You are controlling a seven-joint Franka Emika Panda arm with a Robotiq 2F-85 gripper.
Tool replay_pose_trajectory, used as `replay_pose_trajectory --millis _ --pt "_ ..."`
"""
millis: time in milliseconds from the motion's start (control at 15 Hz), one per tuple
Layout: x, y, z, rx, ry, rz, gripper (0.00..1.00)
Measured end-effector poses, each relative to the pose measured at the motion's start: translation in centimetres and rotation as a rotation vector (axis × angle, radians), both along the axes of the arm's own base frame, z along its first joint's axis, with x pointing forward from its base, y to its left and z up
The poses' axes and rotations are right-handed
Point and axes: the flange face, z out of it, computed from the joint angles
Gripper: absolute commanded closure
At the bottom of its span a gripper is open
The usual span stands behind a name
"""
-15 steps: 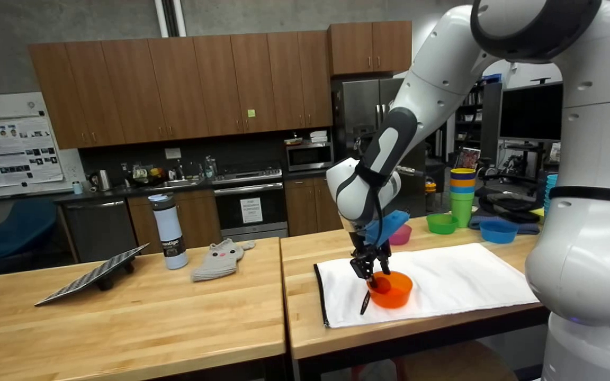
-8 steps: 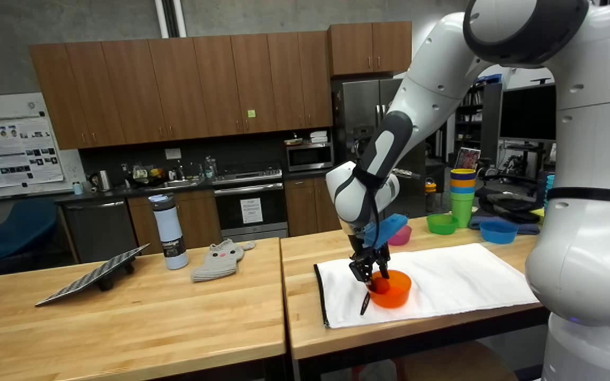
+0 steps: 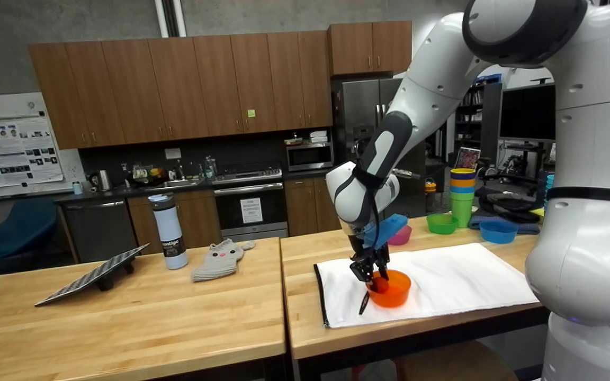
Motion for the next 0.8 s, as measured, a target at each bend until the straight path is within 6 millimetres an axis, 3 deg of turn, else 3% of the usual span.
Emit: replay_pose_trajectory --millis 800 --pt "0.0 0.07 0.93 0.037 -0.01 -0.023 0.76"
